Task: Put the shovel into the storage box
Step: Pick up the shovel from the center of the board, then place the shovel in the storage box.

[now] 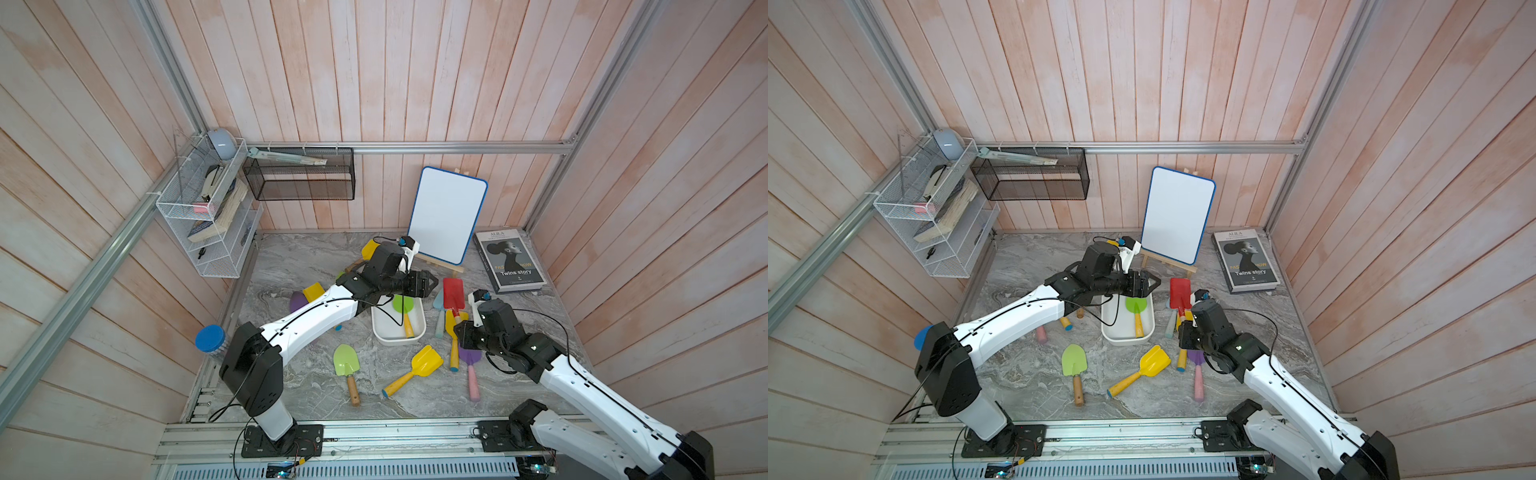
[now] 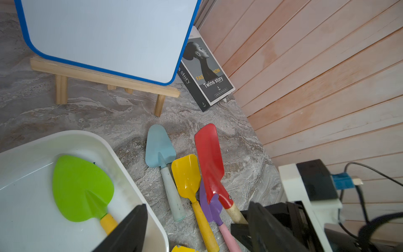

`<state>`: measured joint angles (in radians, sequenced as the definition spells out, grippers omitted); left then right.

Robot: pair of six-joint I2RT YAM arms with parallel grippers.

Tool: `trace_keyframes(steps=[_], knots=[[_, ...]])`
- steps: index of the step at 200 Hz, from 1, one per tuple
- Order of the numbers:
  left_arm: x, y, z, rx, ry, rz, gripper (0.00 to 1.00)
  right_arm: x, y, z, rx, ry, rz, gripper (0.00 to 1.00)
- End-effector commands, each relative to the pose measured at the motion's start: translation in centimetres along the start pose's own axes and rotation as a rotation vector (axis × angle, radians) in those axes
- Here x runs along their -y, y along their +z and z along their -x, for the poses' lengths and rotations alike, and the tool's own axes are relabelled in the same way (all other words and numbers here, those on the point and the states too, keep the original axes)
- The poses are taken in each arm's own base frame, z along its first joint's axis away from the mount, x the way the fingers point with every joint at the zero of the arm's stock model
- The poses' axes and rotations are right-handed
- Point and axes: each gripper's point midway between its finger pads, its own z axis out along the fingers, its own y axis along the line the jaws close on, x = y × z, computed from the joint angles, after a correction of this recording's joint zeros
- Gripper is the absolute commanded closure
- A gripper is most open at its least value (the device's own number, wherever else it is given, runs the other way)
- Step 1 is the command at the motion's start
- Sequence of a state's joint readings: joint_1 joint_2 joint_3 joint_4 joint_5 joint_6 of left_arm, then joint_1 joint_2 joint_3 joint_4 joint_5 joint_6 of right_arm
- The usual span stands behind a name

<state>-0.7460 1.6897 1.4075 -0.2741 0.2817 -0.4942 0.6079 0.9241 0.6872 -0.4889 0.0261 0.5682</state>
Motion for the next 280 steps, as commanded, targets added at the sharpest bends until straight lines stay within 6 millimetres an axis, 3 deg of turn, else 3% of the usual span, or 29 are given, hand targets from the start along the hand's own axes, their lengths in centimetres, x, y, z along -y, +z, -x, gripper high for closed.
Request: trace_keyframes(steps=[1, 45, 148, 280], knots=[[-0.4, 0.8, 0.9, 0.019, 0.004, 0.029, 0.23, -2.5, -0.4, 2.5, 0.065, -0.059, 0.075, 1.0], [-1.8, 2.2, 0.3, 0.016, -0.015, 0.073, 0.3, -3.4, -0.1, 3.4, 0.077, -0.065, 0.096, 1.0], [-2.6, 4.4, -0.3, -0.004, -0.033, 0.106, 0.49, -4.0, 1.3, 4.0, 0.056, -0.048, 0.086, 1.0], [-3.2, 5.7, -0.7, -0.01, -0.048, 0.119, 0.79, -4.1, 1.6, 3.3, 0.037, -0.039, 0.102, 1.0]])
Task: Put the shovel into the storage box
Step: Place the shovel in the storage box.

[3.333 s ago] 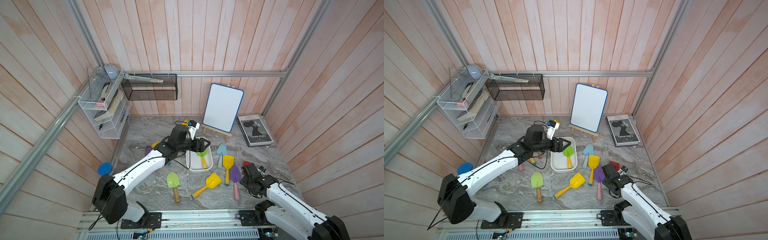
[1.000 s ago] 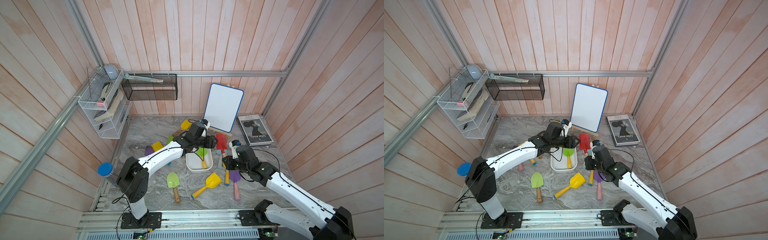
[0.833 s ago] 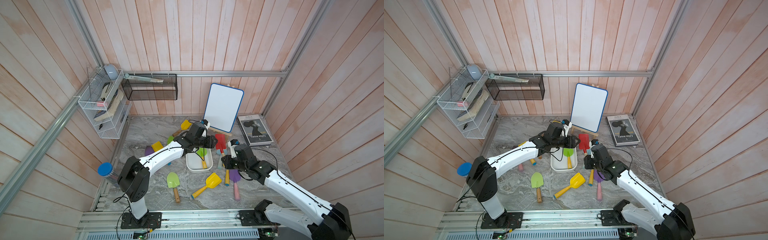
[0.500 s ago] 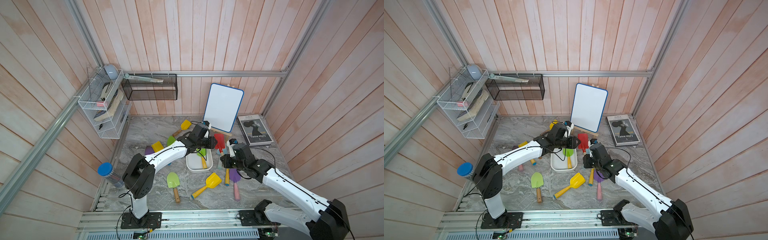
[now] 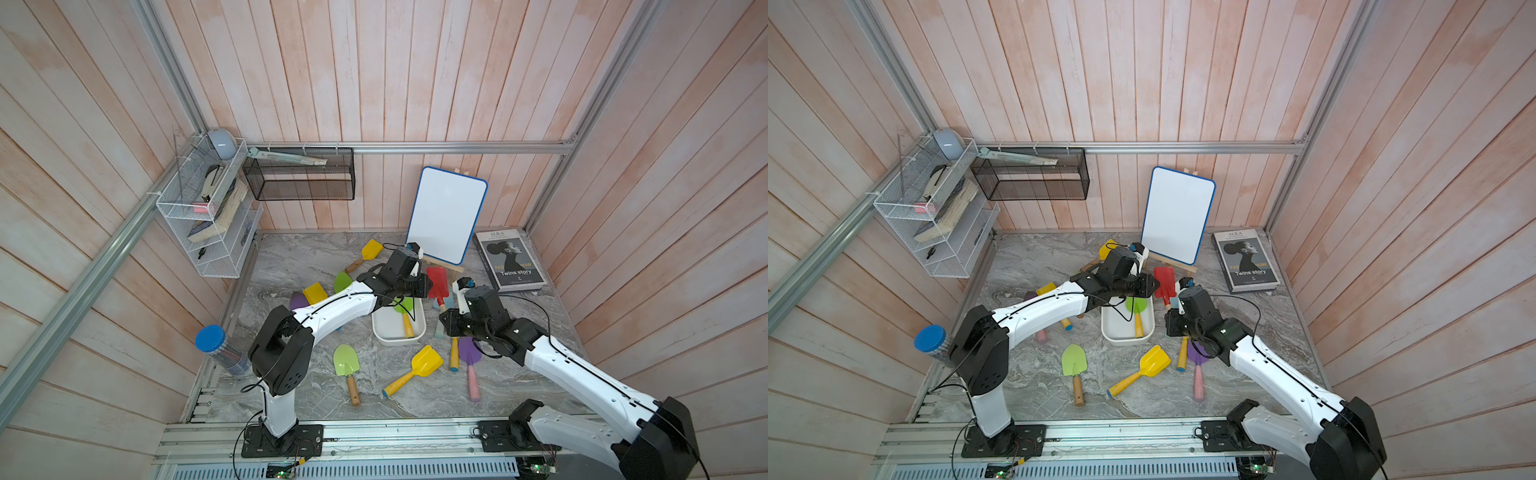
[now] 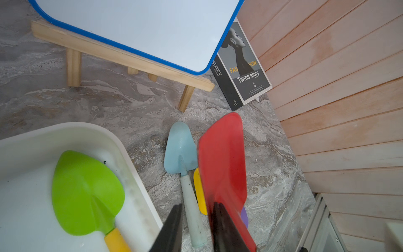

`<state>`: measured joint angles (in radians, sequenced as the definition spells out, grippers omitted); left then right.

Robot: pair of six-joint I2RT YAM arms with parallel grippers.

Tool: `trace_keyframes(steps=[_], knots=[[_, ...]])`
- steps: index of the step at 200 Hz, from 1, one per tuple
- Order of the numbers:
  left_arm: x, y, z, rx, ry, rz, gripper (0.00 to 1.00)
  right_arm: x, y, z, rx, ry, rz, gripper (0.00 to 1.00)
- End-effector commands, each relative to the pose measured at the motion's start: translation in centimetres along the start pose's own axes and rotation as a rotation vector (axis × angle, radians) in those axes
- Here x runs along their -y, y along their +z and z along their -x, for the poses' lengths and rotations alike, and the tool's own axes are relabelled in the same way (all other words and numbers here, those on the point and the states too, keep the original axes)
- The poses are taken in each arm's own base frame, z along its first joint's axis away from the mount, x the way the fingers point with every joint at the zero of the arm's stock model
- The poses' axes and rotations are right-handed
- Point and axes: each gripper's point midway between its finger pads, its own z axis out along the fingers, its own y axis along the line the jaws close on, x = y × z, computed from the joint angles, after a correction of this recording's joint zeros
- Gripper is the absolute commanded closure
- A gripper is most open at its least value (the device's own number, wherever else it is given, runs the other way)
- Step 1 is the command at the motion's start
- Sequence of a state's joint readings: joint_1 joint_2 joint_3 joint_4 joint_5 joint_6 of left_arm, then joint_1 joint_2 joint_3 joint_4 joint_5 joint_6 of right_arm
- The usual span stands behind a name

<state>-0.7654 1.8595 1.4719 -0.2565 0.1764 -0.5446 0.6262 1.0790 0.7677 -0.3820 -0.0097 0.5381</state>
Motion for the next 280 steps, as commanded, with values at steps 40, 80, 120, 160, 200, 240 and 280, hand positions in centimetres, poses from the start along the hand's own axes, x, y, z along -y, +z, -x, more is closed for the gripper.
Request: trace_keyframes(steps=[40, 80, 120, 160, 200, 240, 280], knots=[[0.3, 0.5, 0.9, 0.023, 0.012, 0.0, 1.0, -1.2, -0.4, 1.0, 0.038, 0.009, 0.051, 1.0], [0.0, 0.1, 0.8, 0.03, 0.008, 0.017, 1.0, -1.5, -0.7, 1.6, 0.062, 0.016, 0.057, 0.79], [0.4, -1.2, 2.0, 0.062, 0.015, 0.025, 1.0, -1.7, -1.9, 2.5, 0.101, 0.012, 0.063, 0.38], [0.1, -3.5, 3.9, 0.101, 0.024, 0.043, 1.0, -1.5, -3.9, 3.0, 0.152, 0.012, 0.064, 0.33], [-3.4, -5.1, 3.8, 0.076, 0.056, 0.13, 1.0, -0.4, -5.0, 2.9, 0.169, 0.011, 0.043, 0.33], [-7.2, -5.1, 2.2, 0.05, 0.061, 0.178, 1.0, 0.3, -4.7, 2.6, 0.155, 0.019, 0.043, 0.34], [-9.6, -4.3, 2.0, 0.058, 0.056, 0.203, 1.0, 0.2, -4.1, 2.3, 0.136, 0.022, 0.055, 0.36]])
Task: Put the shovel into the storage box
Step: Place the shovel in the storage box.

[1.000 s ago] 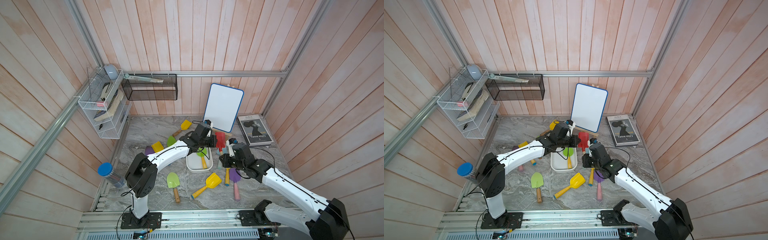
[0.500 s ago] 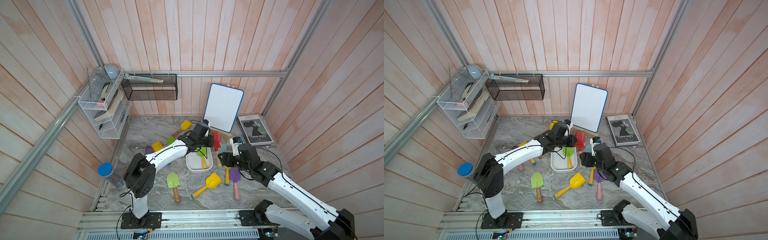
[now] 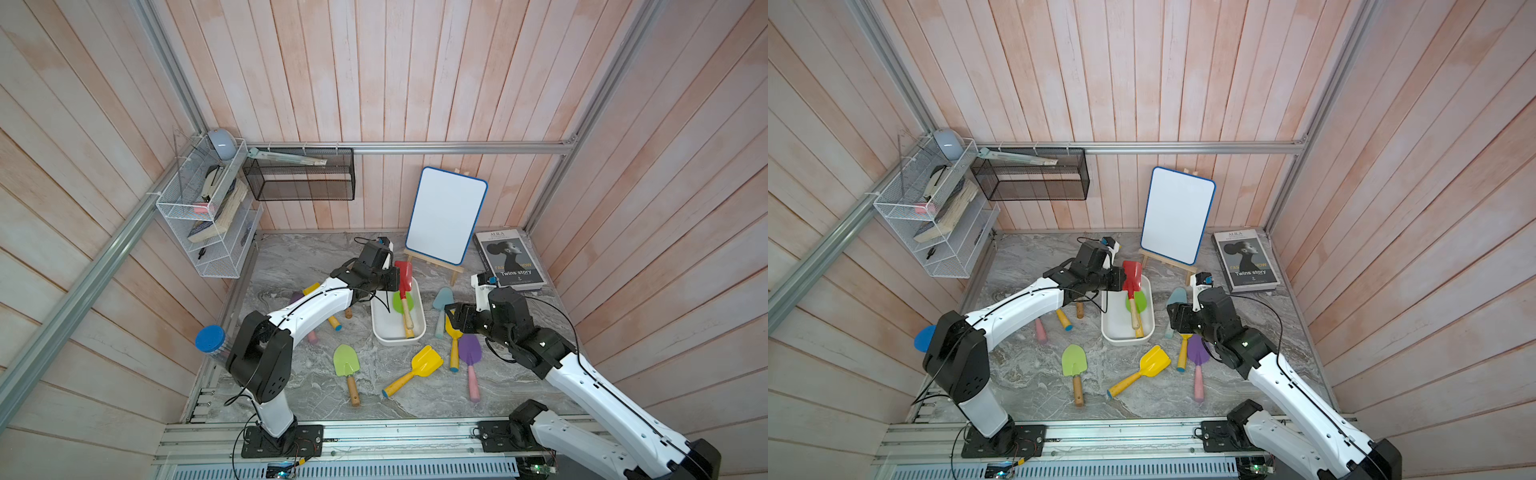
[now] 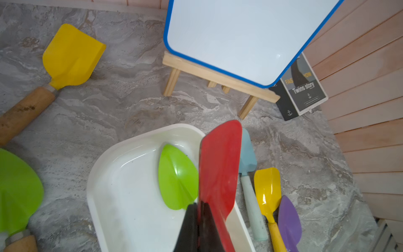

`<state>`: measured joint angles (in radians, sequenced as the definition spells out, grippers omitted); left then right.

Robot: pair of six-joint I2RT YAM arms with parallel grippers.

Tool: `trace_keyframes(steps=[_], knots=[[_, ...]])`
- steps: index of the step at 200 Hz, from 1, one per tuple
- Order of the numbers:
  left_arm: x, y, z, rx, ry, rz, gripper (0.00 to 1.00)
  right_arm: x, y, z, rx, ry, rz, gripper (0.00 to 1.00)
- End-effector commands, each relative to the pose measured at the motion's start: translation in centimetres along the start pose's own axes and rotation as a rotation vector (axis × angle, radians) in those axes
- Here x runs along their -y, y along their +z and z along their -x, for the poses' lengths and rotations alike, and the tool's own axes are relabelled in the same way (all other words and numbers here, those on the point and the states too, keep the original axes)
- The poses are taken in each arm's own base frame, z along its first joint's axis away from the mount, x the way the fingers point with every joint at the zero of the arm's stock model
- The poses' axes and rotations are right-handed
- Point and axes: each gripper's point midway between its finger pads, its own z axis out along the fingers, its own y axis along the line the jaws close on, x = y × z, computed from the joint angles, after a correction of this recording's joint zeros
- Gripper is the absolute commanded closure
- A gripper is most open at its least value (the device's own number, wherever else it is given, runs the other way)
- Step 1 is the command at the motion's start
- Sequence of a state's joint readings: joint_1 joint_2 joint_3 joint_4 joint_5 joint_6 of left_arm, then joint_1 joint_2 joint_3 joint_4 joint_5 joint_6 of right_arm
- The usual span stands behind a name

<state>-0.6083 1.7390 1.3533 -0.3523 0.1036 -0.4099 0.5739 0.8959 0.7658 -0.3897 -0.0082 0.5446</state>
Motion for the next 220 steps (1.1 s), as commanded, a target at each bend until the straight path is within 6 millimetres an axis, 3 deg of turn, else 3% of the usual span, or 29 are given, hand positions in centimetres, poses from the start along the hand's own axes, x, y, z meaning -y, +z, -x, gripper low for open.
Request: trace_keyframes(steps=[1, 76, 220], knots=[[-0.4, 0.5, 0.9, 0.041, 0.03, -0.005, 1.0, 0.2, 0.5, -0.9, -0.035, -0.014, 0.003, 0.36], [-2.3, 4.2, -1.0, -0.015, 0.036, 0.028, 1.0, 0.6, 1.5, -1.5, -0.061, -0.004, -0.003, 0.37], [-3.6, 7.4, -4.6, -0.108, -0.026, 0.031, 1.0, 1.0, 3.0, -2.5, -0.102, 0.002, 0.009, 0.37]])
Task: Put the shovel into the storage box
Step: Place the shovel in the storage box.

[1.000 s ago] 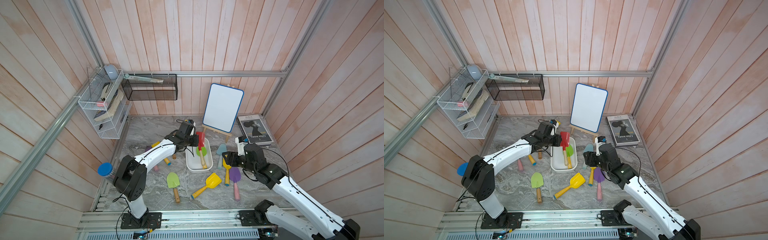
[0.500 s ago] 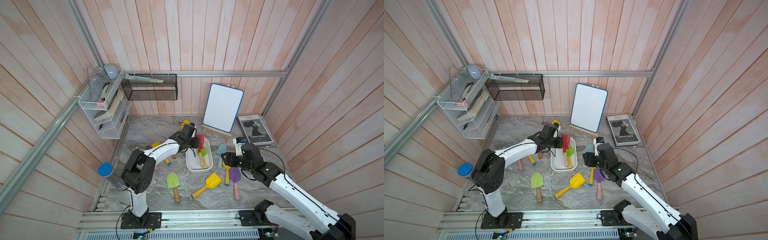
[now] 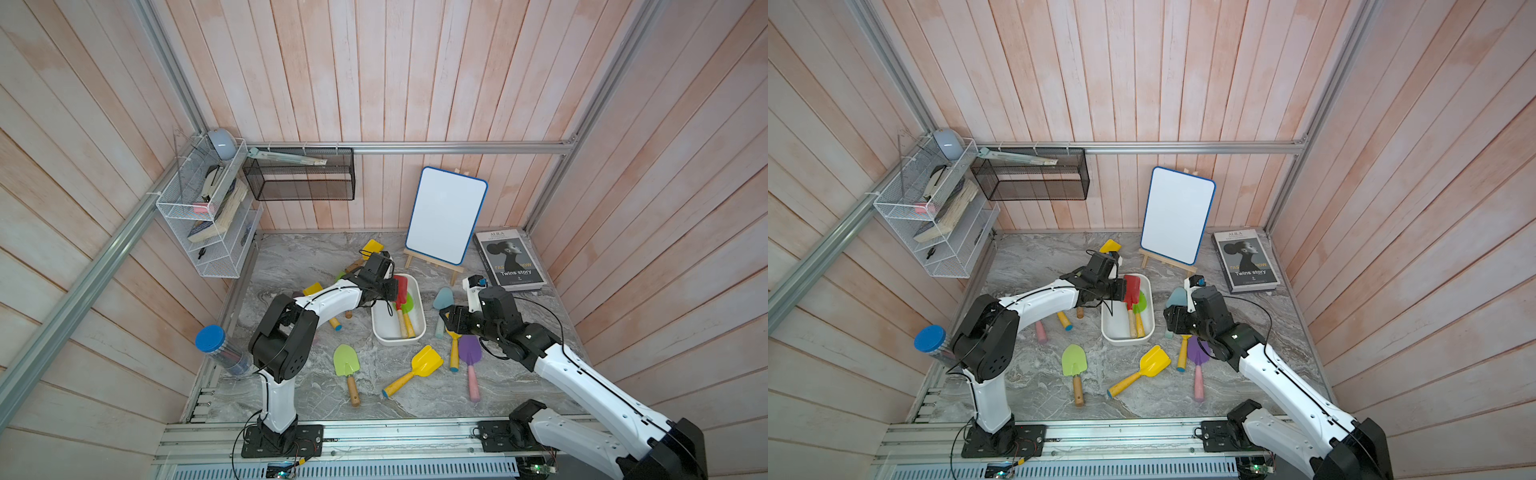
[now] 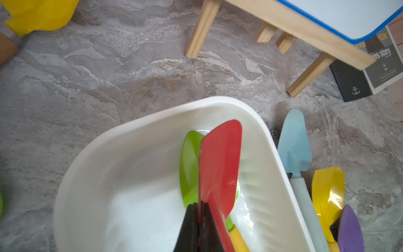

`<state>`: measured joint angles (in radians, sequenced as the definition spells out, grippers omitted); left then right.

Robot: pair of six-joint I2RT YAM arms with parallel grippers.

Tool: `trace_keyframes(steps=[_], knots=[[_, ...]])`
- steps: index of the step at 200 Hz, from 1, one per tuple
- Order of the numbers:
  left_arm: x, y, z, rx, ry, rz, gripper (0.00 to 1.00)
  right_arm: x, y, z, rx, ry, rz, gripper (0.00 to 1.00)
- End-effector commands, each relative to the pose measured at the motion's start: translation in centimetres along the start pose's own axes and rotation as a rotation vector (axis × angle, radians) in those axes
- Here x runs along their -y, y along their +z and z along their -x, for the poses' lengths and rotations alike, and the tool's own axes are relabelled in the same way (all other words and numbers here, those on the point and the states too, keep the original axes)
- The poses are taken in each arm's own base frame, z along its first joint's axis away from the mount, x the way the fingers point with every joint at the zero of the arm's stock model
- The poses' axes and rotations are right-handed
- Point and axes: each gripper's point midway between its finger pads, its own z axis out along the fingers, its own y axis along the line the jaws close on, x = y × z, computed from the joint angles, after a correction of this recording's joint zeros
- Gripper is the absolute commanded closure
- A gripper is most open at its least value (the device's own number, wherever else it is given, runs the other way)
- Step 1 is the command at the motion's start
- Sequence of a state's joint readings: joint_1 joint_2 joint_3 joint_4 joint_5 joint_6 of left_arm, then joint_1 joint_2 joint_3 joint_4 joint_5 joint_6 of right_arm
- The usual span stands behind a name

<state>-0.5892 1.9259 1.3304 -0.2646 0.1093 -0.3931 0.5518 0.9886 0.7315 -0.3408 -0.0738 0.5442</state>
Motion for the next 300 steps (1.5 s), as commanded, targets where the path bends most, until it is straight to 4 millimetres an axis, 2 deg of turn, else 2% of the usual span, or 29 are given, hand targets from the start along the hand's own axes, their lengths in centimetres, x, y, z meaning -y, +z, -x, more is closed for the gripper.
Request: trace_keyframes(steps=[1, 148, 192, 250, 300], knots=[[0.1, 0.9, -0.2, -0.001, -0.014, -0.024, 1.0, 0.2, 0.4, -0.4, -0.01, -0.015, 0.007, 0.37], [-0.5, 3.1, -2.0, -0.076, -0.053, -0.007, 1.0, 0.0, 1.1, -0.5, -0.029, -0.014, 0.026, 0.37], [-0.6, 3.1, -1.9, -0.085, -0.059, 0.004, 0.82, -0.1, 1.1, -0.6, -0.031, -0.015, 0.03, 0.37], [-0.5, 3.3, -2.1, -0.101, -0.055, 0.025, 0.75, -0.1, 1.0, -0.6, -0.028, -0.014, 0.031, 0.37], [-0.1, 2.9, -1.5, -0.098, -0.039, 0.055, 0.56, 0.0, 0.8, -0.6, -0.023, -0.009, 0.03, 0.37]])
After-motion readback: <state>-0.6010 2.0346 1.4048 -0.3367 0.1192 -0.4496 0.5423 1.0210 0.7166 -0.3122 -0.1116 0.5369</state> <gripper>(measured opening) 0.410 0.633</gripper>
